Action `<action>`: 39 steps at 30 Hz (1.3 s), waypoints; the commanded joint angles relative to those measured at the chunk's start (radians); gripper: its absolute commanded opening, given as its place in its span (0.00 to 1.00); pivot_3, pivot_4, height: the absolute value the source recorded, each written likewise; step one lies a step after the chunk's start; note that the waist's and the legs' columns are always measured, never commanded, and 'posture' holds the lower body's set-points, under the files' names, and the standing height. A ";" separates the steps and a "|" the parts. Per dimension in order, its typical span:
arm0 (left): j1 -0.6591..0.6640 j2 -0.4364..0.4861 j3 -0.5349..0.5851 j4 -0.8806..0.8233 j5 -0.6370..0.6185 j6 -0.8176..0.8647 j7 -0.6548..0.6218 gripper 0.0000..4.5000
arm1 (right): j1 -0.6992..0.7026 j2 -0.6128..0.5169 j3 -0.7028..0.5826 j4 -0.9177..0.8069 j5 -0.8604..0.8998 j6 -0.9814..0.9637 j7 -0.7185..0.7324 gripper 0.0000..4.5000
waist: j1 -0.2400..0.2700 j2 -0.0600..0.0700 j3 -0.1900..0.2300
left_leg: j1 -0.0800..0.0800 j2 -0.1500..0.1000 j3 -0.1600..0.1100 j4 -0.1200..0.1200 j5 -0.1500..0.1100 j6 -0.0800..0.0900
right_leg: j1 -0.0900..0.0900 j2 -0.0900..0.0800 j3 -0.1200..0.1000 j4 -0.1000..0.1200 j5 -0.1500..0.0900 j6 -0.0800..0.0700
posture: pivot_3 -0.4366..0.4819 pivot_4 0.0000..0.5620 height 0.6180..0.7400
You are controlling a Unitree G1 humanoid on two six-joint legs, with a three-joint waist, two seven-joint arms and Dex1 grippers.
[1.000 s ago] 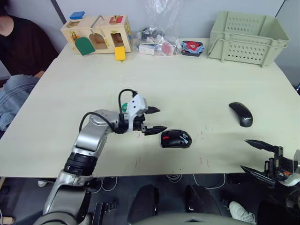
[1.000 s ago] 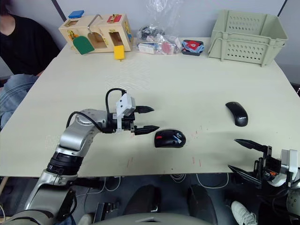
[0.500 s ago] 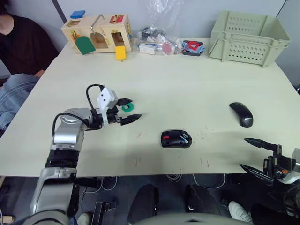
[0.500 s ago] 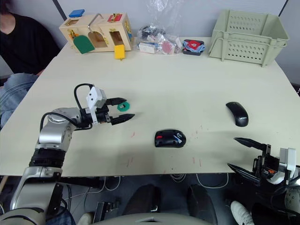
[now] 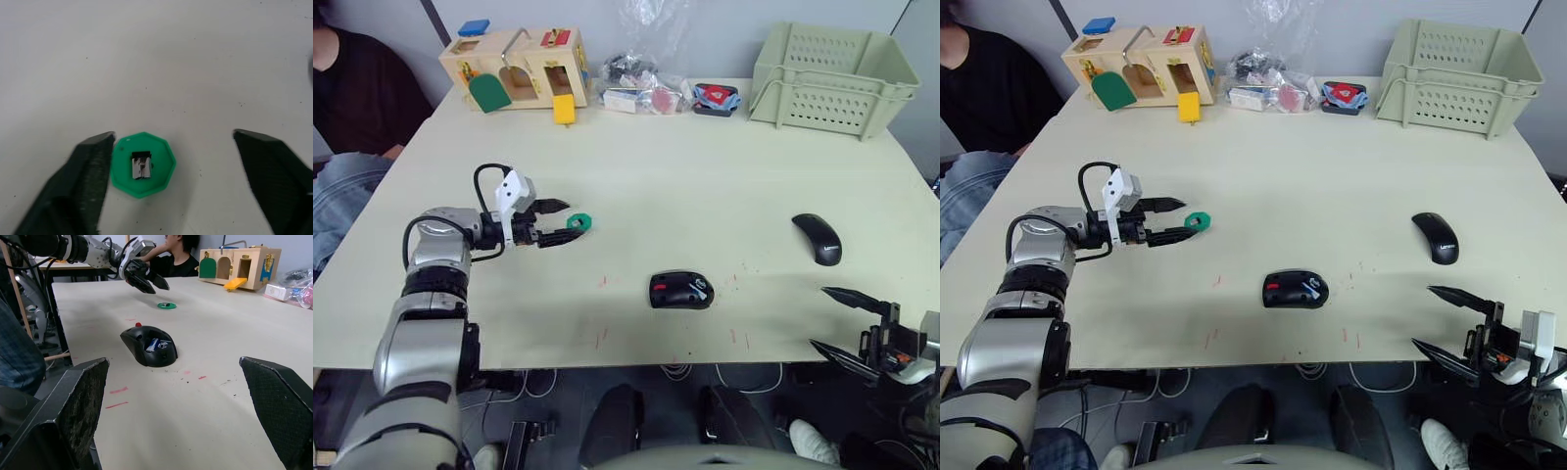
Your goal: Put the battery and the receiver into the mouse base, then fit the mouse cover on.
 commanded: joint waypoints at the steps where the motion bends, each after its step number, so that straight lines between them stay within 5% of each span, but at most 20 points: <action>1: -0.038 0.008 0.005 0.064 0.037 -0.061 0.027 0.69 | -0.006 0.001 -0.005 -0.021 0.001 -0.016 -0.004 1.00 | 0.000 0.000 0.000 | 0.000 0.000 0.000 0.000 0.000 0.000 | 0.000 0.000 0.000 0.000 0.000 0.000 | 0.48 0.27 1.00; 17: -0.089 -0.009 0.024 0.166 0.102 -0.059 0.102 0.69 | -0.007 0.006 0.002 -0.031 -0.011 -0.021 -0.014 1.00 | 0.000 -0.002 0.001 | 0.000 0.000 0.000 0.000 0.000 0.000 | -0.001 0.000 0.000 0.002 0.000 0.000 | 0.48 0.27 1.00; 21: -0.097 -0.010 0.029 0.171 0.111 -0.058 0.113 0.42 | -0.007 0.009 0.005 -0.035 -0.013 -0.024 -0.017 1.00 | -0.001 -0.002 0.001 | 0.000 0.000 0.000 0.000 0.000 0.000 | -0.001 0.000 0.000 0.003 0.000 0.000 | 0.48 0.27 1.00; 39: -0.109 -0.035 0.024 0.190 0.162 -0.055 0.154 0.42 | -0.004 0.013 0.016 -0.034 -0.021 -0.043 -0.023 1.00 | 0.000 -0.002 0.001 | 0.000 0.000 0.000 0.001 0.000 0.000 | -0.001 0.000 0.000 0.003 0.000 0.000 | 0.48 0.27 1.00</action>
